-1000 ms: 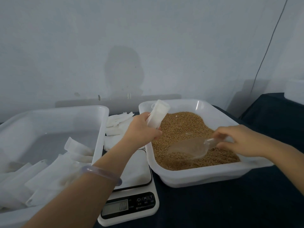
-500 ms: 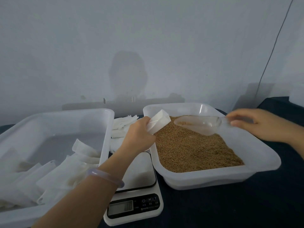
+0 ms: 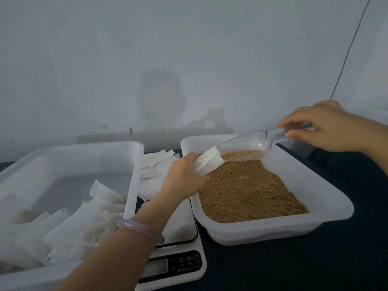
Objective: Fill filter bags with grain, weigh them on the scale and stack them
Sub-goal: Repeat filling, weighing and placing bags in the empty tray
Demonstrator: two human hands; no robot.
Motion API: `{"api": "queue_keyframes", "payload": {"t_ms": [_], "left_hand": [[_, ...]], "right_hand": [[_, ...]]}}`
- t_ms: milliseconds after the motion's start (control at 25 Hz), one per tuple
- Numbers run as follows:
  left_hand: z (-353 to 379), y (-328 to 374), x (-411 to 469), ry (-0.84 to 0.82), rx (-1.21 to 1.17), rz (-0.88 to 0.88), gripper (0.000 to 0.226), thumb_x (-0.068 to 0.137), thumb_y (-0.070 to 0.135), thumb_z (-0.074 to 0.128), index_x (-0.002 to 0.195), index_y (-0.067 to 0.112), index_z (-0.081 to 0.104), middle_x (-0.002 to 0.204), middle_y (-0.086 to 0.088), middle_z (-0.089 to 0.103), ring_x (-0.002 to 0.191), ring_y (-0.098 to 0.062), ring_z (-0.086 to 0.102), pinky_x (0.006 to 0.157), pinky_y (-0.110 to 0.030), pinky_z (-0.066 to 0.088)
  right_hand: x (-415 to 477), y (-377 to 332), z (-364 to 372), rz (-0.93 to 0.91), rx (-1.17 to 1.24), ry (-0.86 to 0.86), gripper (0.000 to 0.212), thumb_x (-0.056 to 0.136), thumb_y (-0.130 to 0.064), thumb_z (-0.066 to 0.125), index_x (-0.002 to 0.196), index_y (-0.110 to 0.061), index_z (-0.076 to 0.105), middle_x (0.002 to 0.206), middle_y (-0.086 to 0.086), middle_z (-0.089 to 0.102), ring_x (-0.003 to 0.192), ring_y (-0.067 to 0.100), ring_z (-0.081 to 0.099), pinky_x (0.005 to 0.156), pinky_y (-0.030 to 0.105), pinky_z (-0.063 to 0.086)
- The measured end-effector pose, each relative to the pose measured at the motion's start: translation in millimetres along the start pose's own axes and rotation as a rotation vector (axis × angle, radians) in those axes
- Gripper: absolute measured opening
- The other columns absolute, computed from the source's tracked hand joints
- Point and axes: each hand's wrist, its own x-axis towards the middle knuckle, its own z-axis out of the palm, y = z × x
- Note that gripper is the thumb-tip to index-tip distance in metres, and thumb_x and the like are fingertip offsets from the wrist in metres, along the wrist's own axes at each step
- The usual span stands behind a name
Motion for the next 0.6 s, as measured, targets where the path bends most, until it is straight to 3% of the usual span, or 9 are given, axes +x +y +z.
{"api": "queue_keyframes", "payload": {"t_ms": [360,600], "left_hand": [[6.8,7.7,1.0,-0.011,-0.049,-0.023,0.03,0.074,0.028,0.073,0.092,0.024,0.049,0.077,0.014,0.046,0.067,-0.004,0.047,0.05,-0.017,0.033],[7.8,7.5,1.1,0.01,-0.067,-0.035,0.027,0.075,0.031,0.073,0.092,0.023,0.053,0.077,0.014,0.048,0.067,-0.001,0.048,0.049,-0.015,0.03]], "right_hand": [[0.9,1.7,-7.5,0.031,-0.059,-0.008,0.03,0.09,-0.037,0.053,0.118,-0.03,0.061,0.111,-0.013,0.059,0.101,0.003,0.046,0.108,0.031,0.009],[-2.0,4.3,-3.1,0.022,-0.03,0.014,0.029,0.088,-0.036,0.055,0.115,-0.03,0.063,0.104,-0.018,0.058,0.096,0.002,0.047,0.103,0.032,0.016]]}}
